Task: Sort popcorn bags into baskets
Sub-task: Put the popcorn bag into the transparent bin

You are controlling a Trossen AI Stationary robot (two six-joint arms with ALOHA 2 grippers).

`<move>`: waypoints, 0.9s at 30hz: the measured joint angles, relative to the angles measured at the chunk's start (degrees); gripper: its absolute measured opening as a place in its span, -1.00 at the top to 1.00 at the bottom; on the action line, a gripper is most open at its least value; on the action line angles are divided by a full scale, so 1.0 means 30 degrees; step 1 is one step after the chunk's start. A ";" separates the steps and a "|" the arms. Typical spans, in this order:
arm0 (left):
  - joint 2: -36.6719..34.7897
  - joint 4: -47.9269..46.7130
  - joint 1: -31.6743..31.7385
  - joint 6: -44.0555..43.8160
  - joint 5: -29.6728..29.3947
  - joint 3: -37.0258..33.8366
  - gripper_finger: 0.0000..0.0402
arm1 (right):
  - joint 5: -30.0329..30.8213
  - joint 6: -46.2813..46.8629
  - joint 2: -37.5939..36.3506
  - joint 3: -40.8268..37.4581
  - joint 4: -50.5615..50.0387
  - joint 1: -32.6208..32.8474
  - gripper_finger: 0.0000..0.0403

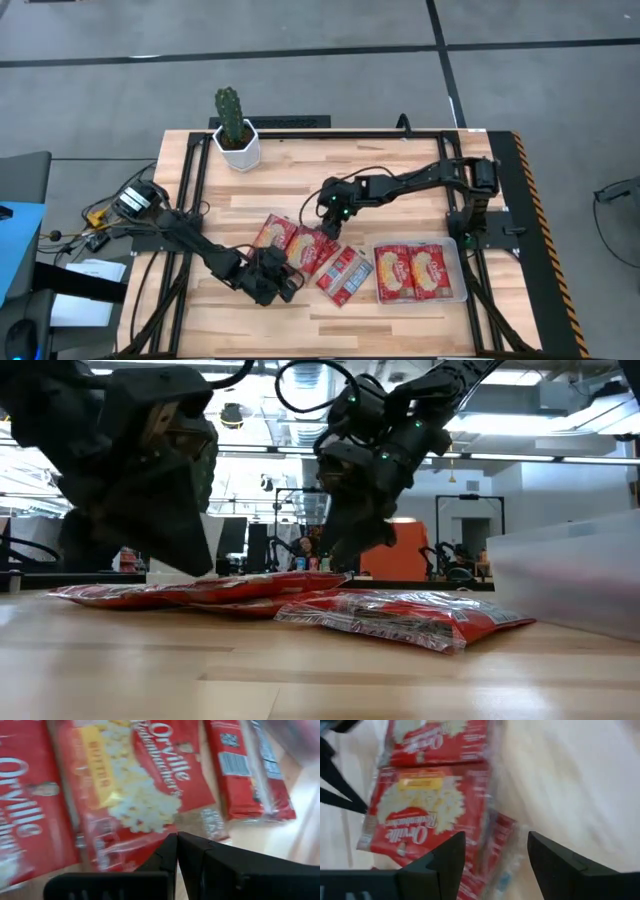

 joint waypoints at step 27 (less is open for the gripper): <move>0.3444 0.2363 0.1444 -0.0083 0.2051 0.0052 1.00 | -0.0059 -0.0395 -0.1275 0.0017 -0.1152 -0.0002 -0.17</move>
